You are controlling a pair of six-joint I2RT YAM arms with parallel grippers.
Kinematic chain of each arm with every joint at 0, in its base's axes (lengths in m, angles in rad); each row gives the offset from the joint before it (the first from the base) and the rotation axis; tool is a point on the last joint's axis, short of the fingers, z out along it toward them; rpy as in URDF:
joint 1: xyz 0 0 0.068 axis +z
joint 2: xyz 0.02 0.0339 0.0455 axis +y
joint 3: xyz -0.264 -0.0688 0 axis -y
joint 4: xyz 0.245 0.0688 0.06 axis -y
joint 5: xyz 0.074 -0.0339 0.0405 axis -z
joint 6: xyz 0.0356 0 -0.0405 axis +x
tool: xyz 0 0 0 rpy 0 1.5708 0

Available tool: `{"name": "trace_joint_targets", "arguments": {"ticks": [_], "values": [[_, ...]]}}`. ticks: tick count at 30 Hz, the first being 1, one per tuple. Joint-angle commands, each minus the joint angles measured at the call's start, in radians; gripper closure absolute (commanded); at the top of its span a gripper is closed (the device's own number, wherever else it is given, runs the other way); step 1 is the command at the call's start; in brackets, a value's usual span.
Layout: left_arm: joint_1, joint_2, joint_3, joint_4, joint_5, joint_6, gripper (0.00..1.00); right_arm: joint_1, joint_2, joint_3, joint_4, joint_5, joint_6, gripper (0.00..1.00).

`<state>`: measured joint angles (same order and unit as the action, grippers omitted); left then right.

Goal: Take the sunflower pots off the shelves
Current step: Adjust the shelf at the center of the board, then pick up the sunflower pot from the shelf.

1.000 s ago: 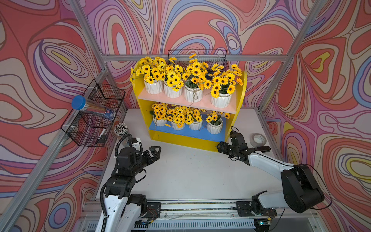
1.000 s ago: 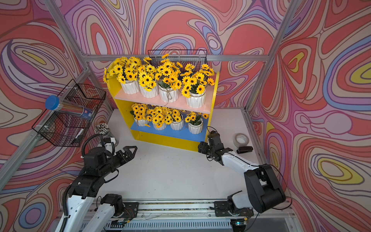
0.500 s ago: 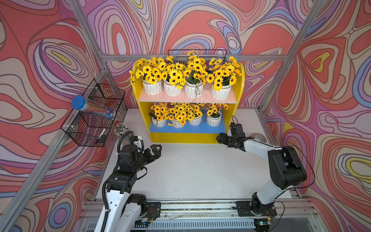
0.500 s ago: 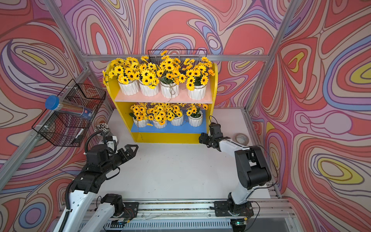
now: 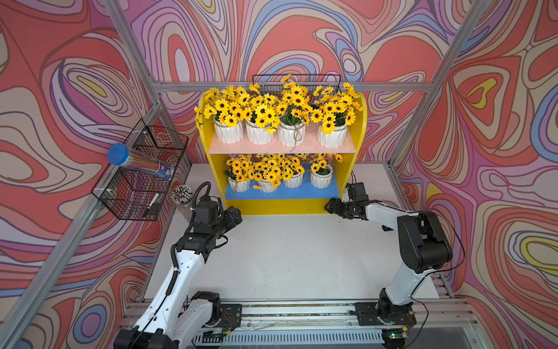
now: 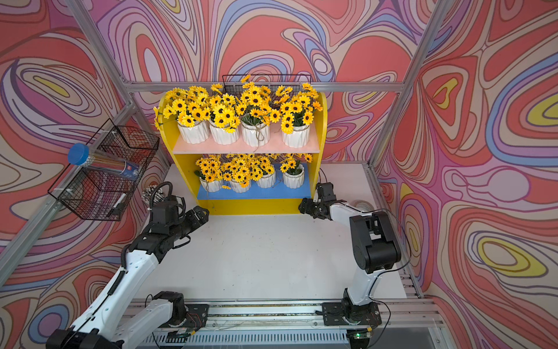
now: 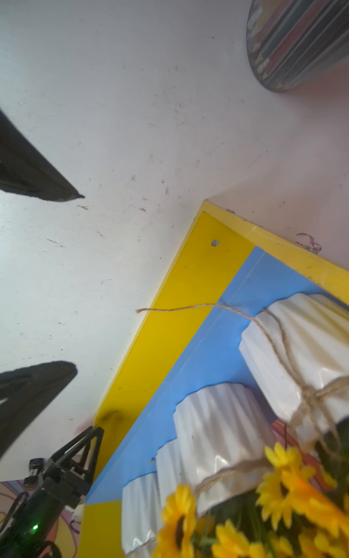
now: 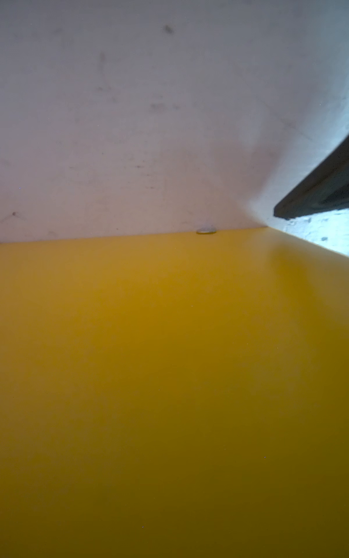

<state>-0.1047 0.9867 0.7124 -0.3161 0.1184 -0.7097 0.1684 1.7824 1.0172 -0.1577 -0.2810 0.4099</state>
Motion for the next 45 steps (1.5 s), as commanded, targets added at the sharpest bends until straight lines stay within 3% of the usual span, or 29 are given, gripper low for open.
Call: {"name": "trace_joint_targets", "arguments": {"ticks": [1,6,10,19,26,28,33,41,45], "values": [[-0.001,0.052,-0.043,0.208,-0.024,-0.030,0.19,-0.005,0.026,0.063,0.165,0.060,0.055,0.23],[0.000,0.140,-0.071,0.366,-0.069,0.024,0.18,-0.004,-0.088,-0.005,0.118,0.089,0.058,0.21],[0.003,0.222,-0.084,0.495,-0.043,0.058,0.18,-0.004,-0.198,-0.103,0.115,0.083,0.088,0.20],[0.013,0.359,-0.042,0.567,-0.033,0.128,0.19,-0.004,-0.407,-0.212,0.004,0.114,0.051,0.20],[0.031,0.422,0.030,0.528,0.010,0.193,0.23,-0.004,-0.408,-0.208,-0.032,0.116,0.023,0.20],[0.022,0.402,0.025,0.522,0.064,0.174,0.24,-0.002,-0.422,-0.205,-0.041,0.099,0.023,0.21],[-0.028,0.242,-0.060,0.438,0.043,0.122,0.21,0.022,-0.550,-0.160,-0.126,0.094,0.025,0.21],[-0.033,-0.095,-0.103,0.125,0.031,0.019,0.14,0.305,-0.714,-0.028,-0.235,0.390,0.008,0.19],[-0.036,-0.226,-0.094,-0.022,0.050,0.021,0.08,0.470,-0.789,-0.008,-0.165,0.512,-0.088,0.12]]}}
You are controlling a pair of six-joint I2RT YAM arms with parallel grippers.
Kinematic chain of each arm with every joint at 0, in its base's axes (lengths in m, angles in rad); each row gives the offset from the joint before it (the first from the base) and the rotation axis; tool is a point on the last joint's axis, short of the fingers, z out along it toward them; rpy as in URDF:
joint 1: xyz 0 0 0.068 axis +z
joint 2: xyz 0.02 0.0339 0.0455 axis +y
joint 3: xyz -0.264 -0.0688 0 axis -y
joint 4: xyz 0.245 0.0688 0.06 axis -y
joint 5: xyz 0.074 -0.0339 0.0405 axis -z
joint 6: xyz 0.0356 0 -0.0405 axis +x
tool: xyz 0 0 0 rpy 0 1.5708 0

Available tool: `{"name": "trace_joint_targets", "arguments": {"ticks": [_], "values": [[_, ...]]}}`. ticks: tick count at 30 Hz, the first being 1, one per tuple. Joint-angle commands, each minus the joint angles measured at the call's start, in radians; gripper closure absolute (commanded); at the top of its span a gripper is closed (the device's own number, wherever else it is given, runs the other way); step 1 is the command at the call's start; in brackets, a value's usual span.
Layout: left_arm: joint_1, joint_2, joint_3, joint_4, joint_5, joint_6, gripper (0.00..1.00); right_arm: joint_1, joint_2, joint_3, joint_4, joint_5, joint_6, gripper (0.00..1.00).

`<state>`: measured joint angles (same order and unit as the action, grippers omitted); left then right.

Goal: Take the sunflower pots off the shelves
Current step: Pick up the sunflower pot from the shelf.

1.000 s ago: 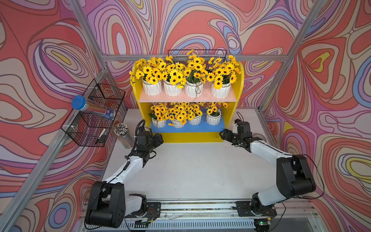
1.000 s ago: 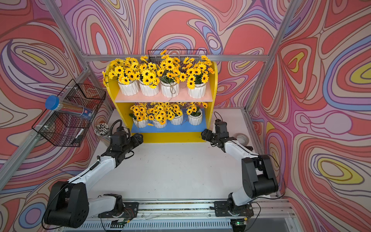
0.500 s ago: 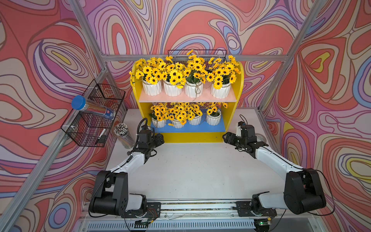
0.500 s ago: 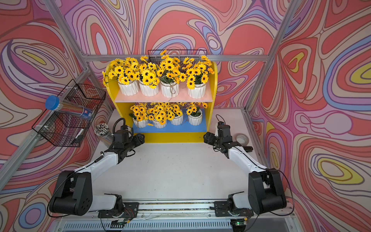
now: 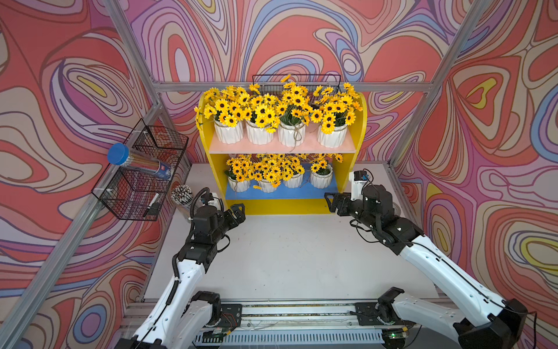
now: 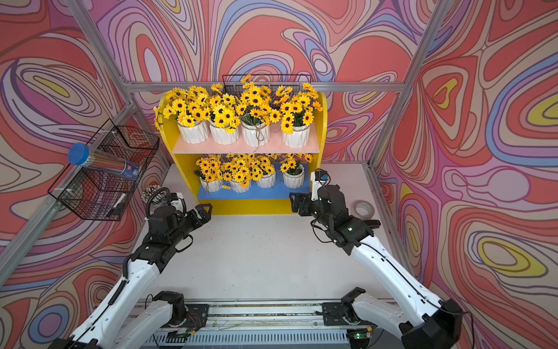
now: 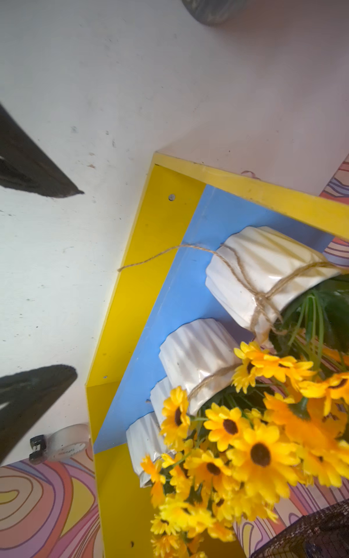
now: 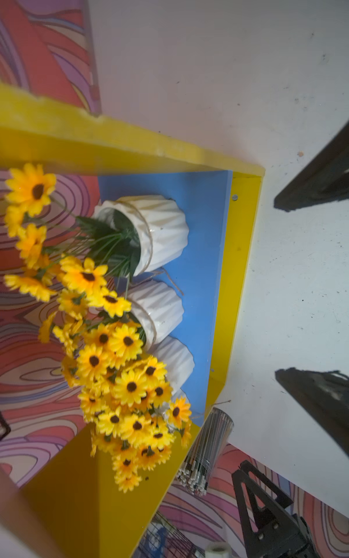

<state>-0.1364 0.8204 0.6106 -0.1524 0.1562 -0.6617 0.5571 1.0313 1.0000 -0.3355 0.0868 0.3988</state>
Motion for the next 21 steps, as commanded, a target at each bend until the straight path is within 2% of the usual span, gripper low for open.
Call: {"name": "trace_joint_targets", "arguments": {"ticks": [1,3,7,15,21], "values": [[-0.005,-0.081,0.014,-0.209,0.021,-0.027,0.06,0.113,-0.050,0.015,0.033,0.166,-0.101,0.10],[-0.006,-0.125,0.021,-0.240,0.062,-0.024,0.00,0.183,-0.054,0.045,0.067,0.190,-0.174,0.06],[-0.005,-0.174,0.047,-0.300,0.124,-0.011,0.00,0.279,-0.027,0.098,0.115,0.330,-0.324,0.02],[-0.006,-0.244,0.053,-0.316,0.172,0.011,0.00,0.282,0.111,0.232,0.279,0.531,-0.570,0.02],[-0.006,-0.234,0.052,-0.294,0.194,0.010,0.00,0.254,0.259,0.429,0.263,0.563,-0.642,0.02]]}}
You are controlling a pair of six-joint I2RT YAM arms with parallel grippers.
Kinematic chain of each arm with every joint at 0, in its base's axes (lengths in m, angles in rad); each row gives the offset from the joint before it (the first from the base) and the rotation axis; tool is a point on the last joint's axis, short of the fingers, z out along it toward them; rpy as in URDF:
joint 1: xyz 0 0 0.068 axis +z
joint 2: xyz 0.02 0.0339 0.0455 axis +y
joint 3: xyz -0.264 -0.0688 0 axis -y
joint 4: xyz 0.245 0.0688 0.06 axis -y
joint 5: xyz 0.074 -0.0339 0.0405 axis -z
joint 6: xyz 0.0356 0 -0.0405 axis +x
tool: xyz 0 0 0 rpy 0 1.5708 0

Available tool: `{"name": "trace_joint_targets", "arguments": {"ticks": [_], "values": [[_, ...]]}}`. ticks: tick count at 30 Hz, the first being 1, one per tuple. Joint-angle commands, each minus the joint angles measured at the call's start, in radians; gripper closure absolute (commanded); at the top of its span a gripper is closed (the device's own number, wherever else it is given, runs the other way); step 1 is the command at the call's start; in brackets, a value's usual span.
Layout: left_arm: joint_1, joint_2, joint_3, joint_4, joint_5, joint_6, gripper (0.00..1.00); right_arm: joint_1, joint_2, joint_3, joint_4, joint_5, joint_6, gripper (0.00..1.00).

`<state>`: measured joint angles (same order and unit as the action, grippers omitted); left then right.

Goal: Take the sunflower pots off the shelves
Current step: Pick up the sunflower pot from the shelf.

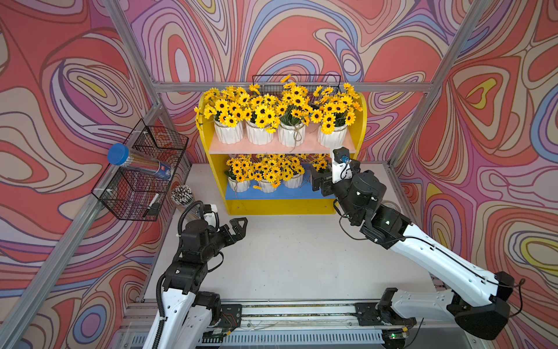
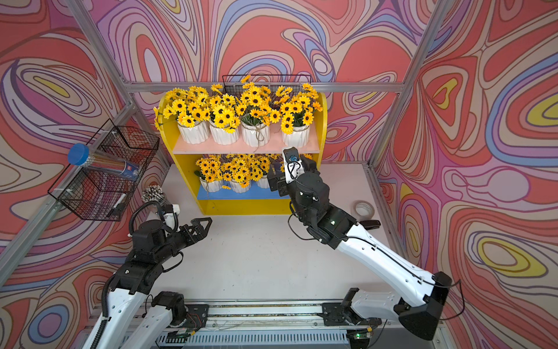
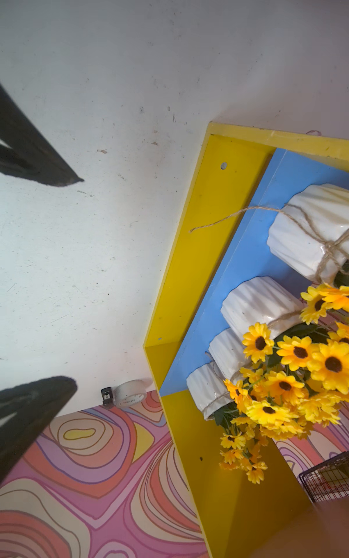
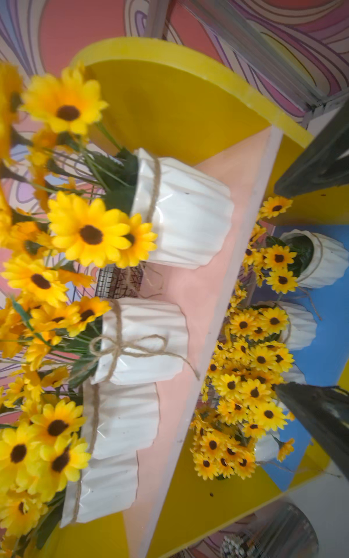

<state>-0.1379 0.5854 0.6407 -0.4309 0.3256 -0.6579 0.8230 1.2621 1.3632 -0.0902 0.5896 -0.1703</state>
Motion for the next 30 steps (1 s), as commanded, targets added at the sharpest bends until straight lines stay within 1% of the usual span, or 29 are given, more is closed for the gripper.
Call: {"name": "trace_joint_targets", "arguments": {"ticks": [1,7,10,13,16,17,22,25,30], "values": [[-0.005,-0.001,0.021,-0.011,0.028,0.006,0.00,-0.025,0.039,0.089,0.003,0.045,-0.060,0.02],[-0.005,-0.014,0.013,-0.005,0.038,0.001,0.00,-0.074,0.078,0.174,-0.064,0.031,-0.004,0.02],[-0.005,-0.018,0.013,-0.002,0.041,0.000,0.00,-0.142,0.102,0.236,-0.142,-0.040,0.067,0.02],[-0.005,-0.019,0.016,-0.003,0.042,0.002,0.00,-0.163,0.116,0.254,-0.151,-0.068,0.071,0.02],[-0.004,-0.020,0.015,0.004,0.042,0.001,0.00,-0.226,0.135,0.281,-0.197,-0.172,0.135,0.02],[-0.004,-0.019,0.015,0.005,0.043,0.001,0.00,-0.237,0.136,0.279,-0.193,-0.200,0.141,0.02],[-0.004,-0.028,0.016,0.000,0.042,0.003,0.00,-0.250,0.161,0.288,-0.180,-0.236,0.130,0.02],[-0.005,-0.033,0.016,0.002,0.039,0.004,0.00,-0.287,0.169,0.283,-0.157,-0.289,0.149,0.02],[-0.004,-0.030,0.018,0.003,0.040,0.005,0.00,-0.309,0.192,0.277,-0.110,-0.313,0.128,0.02]]}}
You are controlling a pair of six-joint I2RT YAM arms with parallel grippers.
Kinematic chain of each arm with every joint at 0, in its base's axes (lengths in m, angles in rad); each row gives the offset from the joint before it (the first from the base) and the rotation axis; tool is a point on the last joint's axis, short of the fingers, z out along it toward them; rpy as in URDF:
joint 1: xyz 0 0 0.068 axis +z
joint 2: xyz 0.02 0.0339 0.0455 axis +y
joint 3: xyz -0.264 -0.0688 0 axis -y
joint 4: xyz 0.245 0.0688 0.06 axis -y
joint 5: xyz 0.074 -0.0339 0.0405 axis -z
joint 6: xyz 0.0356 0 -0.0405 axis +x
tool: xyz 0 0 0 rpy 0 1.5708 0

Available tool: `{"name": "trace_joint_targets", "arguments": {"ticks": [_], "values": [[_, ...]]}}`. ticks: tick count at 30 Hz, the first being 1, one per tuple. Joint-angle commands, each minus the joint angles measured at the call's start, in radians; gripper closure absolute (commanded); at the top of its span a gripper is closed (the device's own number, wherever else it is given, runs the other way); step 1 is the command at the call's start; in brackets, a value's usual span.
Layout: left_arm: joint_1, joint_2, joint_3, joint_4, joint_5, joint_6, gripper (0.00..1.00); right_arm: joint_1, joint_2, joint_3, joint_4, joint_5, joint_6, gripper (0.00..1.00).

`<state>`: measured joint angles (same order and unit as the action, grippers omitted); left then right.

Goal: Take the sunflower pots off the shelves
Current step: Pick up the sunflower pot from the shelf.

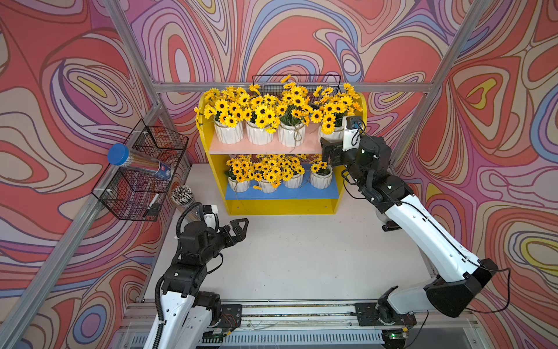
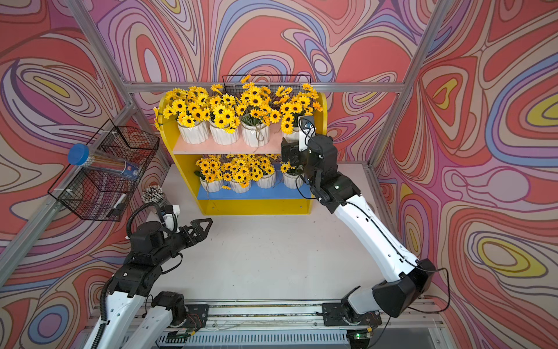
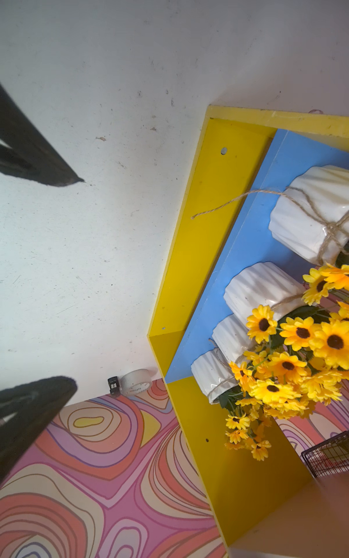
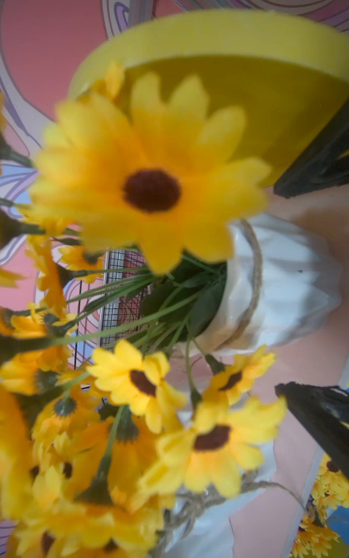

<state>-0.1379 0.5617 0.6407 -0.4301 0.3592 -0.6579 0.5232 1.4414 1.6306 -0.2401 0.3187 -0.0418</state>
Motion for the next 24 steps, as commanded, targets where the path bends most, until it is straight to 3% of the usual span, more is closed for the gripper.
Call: {"name": "trace_joint_targets", "arguments": {"ticks": [1,8,24], "values": [[-0.005,-0.005,0.018,0.005,0.008,0.005,0.00,-0.015,0.019,0.012,0.046,-0.051,-0.007,0.02],[-0.005,0.001,0.018,0.010,0.006,0.006,0.00,-0.046,0.049,0.009,0.102,-0.135,-0.014,0.02],[-0.004,0.017,0.015,0.023,0.017,0.004,0.00,-0.076,0.060,-0.016,0.200,-0.182,-0.013,0.02]]}}
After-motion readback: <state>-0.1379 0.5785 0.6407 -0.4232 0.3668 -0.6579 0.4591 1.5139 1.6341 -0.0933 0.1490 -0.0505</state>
